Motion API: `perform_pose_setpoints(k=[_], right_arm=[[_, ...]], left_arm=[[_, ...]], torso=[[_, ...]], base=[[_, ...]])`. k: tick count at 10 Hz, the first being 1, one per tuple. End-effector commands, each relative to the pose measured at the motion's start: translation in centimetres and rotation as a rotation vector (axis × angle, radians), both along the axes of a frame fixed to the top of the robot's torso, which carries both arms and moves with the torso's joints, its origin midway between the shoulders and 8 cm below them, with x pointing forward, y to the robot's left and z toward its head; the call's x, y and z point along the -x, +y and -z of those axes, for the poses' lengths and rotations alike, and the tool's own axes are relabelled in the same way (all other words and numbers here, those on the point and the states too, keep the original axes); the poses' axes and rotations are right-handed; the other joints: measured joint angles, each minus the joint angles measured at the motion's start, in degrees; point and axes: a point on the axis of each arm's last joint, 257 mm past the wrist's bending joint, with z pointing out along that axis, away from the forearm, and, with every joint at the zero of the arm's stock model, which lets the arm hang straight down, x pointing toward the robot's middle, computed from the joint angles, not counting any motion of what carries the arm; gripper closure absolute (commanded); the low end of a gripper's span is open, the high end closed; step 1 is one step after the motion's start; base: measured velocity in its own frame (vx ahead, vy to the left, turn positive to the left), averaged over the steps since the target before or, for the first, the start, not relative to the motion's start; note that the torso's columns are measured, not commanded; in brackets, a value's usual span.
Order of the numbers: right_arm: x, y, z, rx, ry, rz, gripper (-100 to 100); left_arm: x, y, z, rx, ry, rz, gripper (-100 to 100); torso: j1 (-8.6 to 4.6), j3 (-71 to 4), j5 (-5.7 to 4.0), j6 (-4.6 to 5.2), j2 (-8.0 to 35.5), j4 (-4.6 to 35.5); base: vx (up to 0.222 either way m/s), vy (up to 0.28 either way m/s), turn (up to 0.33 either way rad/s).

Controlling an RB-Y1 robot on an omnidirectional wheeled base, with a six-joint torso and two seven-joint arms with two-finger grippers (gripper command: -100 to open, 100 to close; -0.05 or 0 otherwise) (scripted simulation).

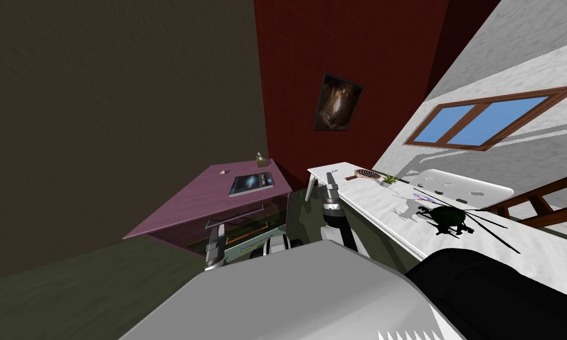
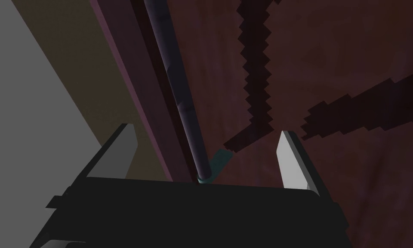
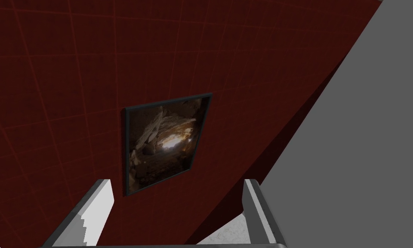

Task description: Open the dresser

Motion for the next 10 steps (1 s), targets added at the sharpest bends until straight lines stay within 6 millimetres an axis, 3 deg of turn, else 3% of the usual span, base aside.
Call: perform_pose_setpoints(k=[1, 4, 5, 6, 10], right_arm=[[0.0, 0.0, 0.0, 0.0, 0.0, 0.0, 0], [0.0, 0.0, 0.0, 0.0, 0.0, 0.0, 0], [0.0, 0.0, 0.0, 0.0, 0.0, 0.0, 0], [0.0, 0.0, 0.0, 0.0, 0.0, 0.0, 0], [0.0, 0.0, 0.0, 0.0, 0.0, 0.0, 0]], left_arm=[[-1.4, 0.5, -0.6, 0.0, 0.002, 0.004, -100], [-3.0, 1.0, -1.3, 0.0, 0.002, 0.008, -100], [-2.5, 0.9, -1.0, 0.0, 0.004, 0.007, -100], [-1.4, 0.5, -0.6, 0.0, 0.002, 0.004, 100], [1.4, -0.4, 0.5, 0.001, 0.002, -0.004, 100]], torso=[[0.01, 0.0, 0.0, -0.01, 0.0, 0.0], [-0.01, 0.0, 0.0, 0.0, 0.0, 0.0], [-0.02, 0.0, -0.05, 0.02, 0.0, 0.1], [0.01, 0.0, -0.02, 0.01, 0.0, 0.0], [0.11, -0.1, 0.04, 0.0, -0.2, -0.1]], base=[[-0.021, -0.017, 0.018], [-0.026, -0.021, 0.016], [-0.014, -0.011, 0.003], [0.027, 0.024, -0.029], [0.039, 0.032, -0.022]])
